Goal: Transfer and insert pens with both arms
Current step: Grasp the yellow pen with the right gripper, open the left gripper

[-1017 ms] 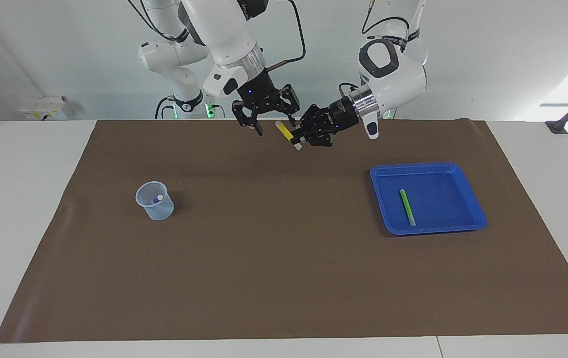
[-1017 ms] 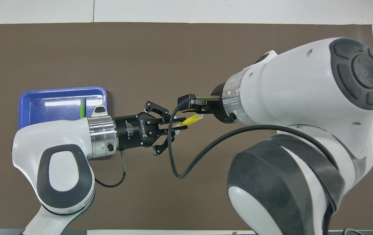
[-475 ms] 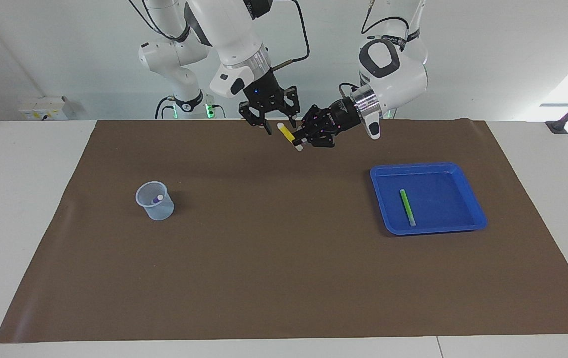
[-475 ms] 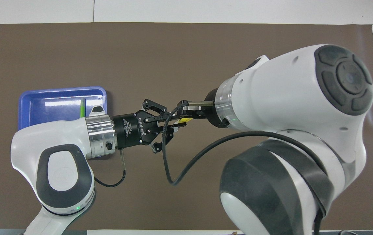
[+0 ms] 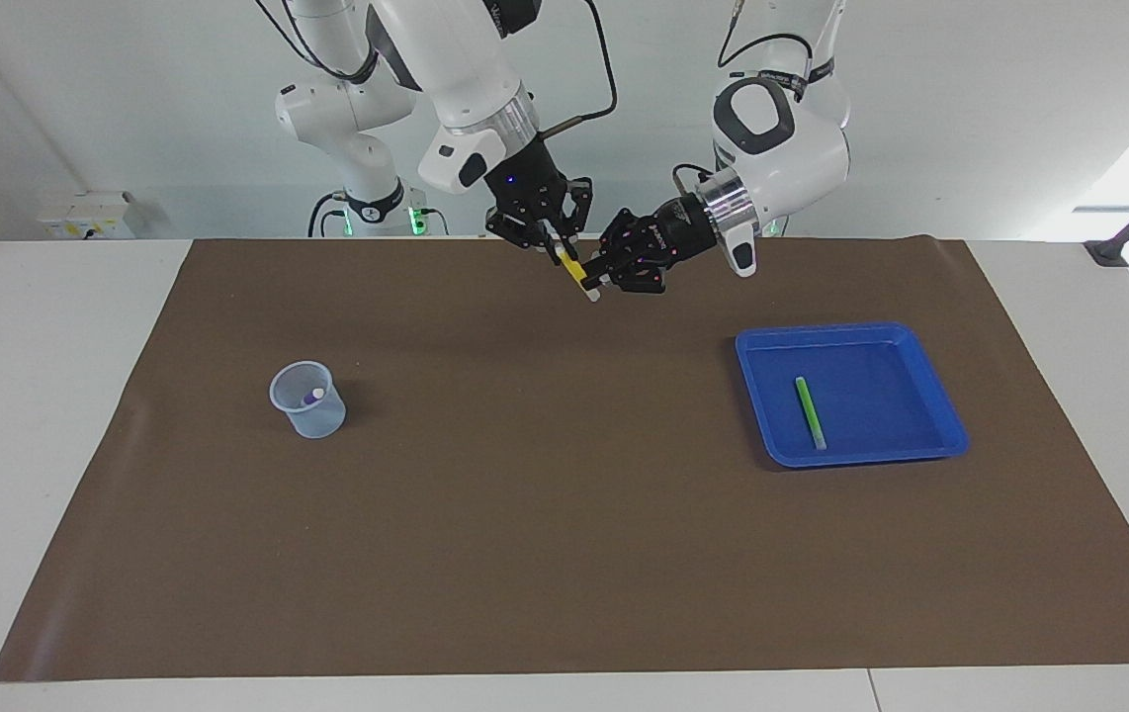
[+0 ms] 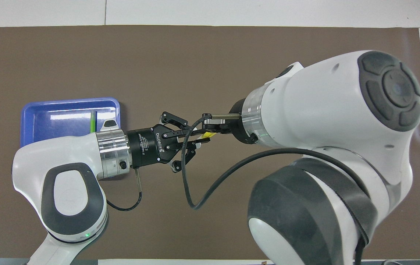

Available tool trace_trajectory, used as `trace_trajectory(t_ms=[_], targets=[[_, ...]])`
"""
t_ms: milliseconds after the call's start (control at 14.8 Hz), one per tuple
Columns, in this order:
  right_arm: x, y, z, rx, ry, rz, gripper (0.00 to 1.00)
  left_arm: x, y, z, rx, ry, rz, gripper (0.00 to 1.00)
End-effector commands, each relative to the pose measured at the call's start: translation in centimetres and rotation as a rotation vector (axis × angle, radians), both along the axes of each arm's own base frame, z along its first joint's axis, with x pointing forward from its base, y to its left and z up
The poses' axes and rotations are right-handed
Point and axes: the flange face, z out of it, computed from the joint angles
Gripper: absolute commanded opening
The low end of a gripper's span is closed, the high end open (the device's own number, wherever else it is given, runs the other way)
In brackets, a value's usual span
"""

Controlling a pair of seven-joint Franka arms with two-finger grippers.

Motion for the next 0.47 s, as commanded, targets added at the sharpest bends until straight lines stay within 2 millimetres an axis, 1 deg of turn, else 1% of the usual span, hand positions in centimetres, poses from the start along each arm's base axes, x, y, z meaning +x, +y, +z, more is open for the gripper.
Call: trace_trajectory(t_ms=[0,68,203,407], targets=[[0.2,-0.7,0.2,0.016,-0.007,-0.026,0.00,-1.0,0.4,0.2,-0.005,0.002,0.024,0.00],[0.4,-1.0,0.2,0.012,-0.009,-0.030,0.00,-0.9,0.4,0.3,-0.004,-0.002,0.027,0.99],[0.9,-1.9,0.1,-0.002,-0.013,-0.041,0.00,-1.1,0.2,0.4,0.006,-0.012,0.043,1.00],[2.2,-4.7,-0.2,-0.067,-0.037,-0.065,0.00,-1.1,0.2,0.4,0.007,-0.012,0.046,1.00]])
